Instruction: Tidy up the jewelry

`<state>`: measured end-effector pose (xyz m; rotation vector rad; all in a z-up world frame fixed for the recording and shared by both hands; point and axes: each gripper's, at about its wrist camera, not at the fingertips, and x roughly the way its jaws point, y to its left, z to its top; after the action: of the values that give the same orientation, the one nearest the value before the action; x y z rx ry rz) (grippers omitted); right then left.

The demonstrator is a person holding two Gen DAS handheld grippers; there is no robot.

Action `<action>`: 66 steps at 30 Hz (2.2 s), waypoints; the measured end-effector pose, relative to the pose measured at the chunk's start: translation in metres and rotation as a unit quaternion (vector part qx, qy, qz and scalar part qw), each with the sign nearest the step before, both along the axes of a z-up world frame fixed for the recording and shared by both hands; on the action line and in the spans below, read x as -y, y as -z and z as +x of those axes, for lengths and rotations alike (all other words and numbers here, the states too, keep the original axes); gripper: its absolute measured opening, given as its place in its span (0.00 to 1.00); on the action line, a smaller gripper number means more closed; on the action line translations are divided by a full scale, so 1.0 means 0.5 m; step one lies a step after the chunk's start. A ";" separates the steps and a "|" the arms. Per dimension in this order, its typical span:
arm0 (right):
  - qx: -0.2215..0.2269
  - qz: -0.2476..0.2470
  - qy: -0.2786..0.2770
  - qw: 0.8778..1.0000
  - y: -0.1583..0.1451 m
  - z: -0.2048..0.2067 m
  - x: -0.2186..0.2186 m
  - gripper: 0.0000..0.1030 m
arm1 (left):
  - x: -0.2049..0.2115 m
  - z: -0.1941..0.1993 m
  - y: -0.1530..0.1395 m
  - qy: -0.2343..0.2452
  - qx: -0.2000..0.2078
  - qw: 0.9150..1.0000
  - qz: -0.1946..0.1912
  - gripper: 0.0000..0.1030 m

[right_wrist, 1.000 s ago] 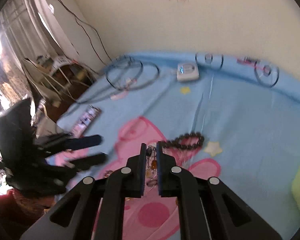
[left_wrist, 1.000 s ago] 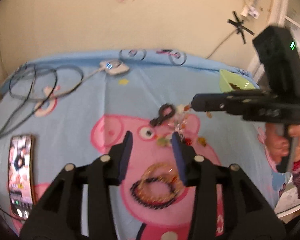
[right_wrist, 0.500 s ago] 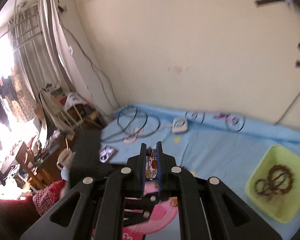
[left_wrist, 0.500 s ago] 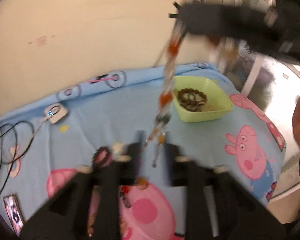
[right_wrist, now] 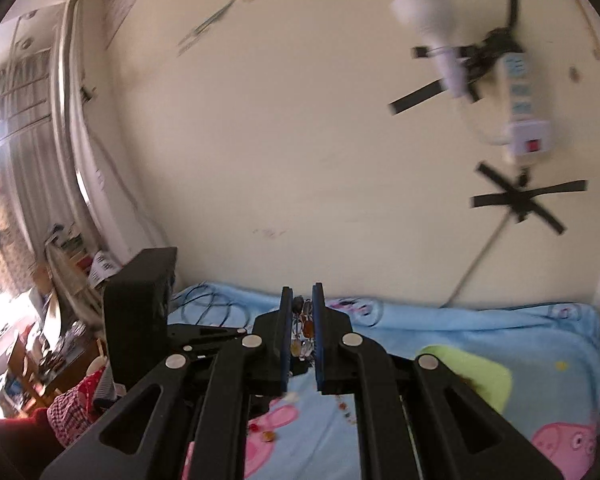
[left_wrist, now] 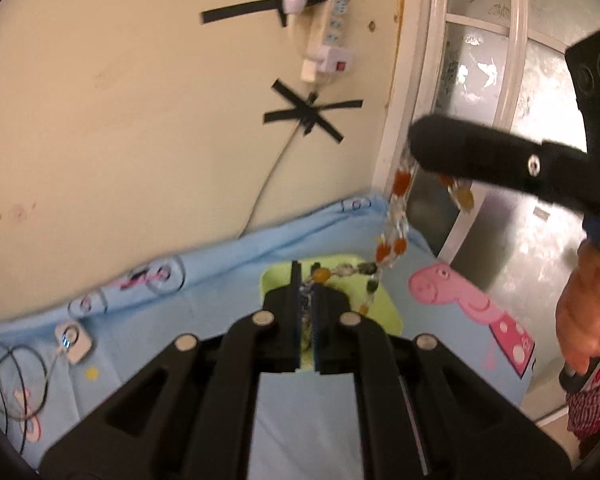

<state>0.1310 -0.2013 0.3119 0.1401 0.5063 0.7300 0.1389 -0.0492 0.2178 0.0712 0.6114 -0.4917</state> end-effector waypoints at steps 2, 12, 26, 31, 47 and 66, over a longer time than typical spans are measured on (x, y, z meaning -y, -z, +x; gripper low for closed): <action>0.001 0.000 0.015 1.000 -0.001 0.014 0.025 0.00 | 0.030 0.026 -0.003 0.003 -0.003 1.000 0.002 0.04; -0.052 0.003 0.056 0.997 0.111 0.100 0.114 0.00 | 0.117 0.108 0.114 0.008 -0.068 0.997 0.021 0.04; -0.102 -0.010 0.148 0.984 0.285 0.128 0.160 0.35 | 0.057 0.117 0.199 -0.039 -0.129 0.990 0.030 0.09; -0.133 0.023 0.136 0.981 0.303 0.101 0.169 0.35 | -0.075 0.049 0.168 -0.074 -0.112 0.991 0.002 0.09; -0.207 -0.063 -0.060 0.974 0.480 -0.064 -0.165 0.07 | -0.430 -0.229 0.311 -0.216 -0.144 0.966 -0.008 0.09; -0.148 -0.177 -0.092 0.969 0.532 -0.098 -0.354 0.05 | -0.506 -0.332 0.346 -0.216 -0.148 0.965 -0.027 0.09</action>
<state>0.0819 -0.0243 0.0458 -0.1362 0.9362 0.7915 -0.0270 0.2035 0.0446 -0.1893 0.8787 -0.0922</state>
